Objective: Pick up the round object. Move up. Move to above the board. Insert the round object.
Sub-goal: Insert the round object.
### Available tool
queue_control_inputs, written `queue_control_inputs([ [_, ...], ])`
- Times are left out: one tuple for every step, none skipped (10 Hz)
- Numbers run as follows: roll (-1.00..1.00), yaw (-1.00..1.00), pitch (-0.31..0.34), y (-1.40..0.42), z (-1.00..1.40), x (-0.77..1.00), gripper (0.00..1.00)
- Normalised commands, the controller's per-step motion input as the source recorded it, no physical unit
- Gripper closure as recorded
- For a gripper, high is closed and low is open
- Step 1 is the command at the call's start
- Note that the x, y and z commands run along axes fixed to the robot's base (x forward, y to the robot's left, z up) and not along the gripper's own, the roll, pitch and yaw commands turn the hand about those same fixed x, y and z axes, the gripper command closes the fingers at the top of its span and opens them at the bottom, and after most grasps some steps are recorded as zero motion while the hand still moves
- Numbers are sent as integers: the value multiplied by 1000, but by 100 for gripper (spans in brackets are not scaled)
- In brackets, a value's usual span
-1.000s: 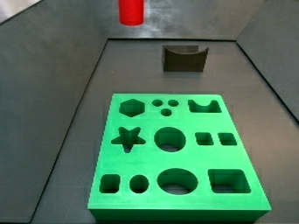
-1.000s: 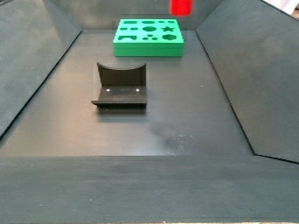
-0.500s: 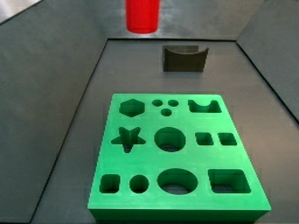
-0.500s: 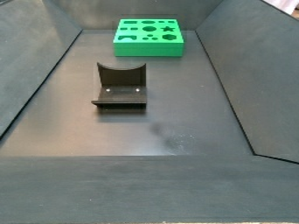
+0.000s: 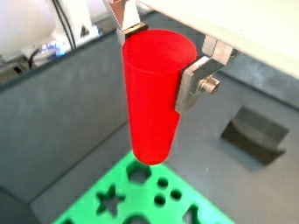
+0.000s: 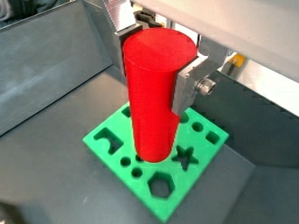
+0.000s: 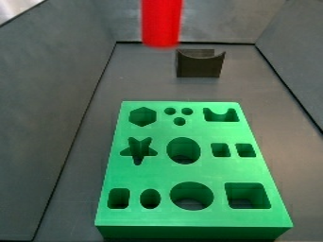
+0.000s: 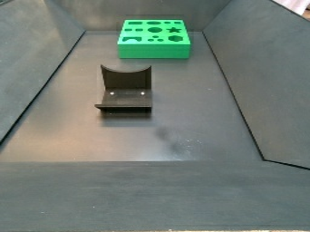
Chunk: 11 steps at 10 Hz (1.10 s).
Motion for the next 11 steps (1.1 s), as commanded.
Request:
queue_control_inputs([
  [267, 0, -294, -717, -429, 191, 100],
  [207, 0, -259, -740, -557, 294, 100],
  [73, 0, -270, -674, -694, 277, 100],
  [0, 0, -229, -343, -740, 154, 100],
  [-74, -6, -103, -14, -603, 0, 100],
  [0, 0, -60, 0, -429, 0, 100],
  [-1, -14, 0, -17, -231, 0, 100],
  [-4, -60, -74, -206, -426, 51, 100],
  [250, -14, 63, -666, -314, 411, 100],
  [427, 0, 169, -600, -329, 460, 100],
  [374, -29, 154, -471, -146, 406, 100],
])
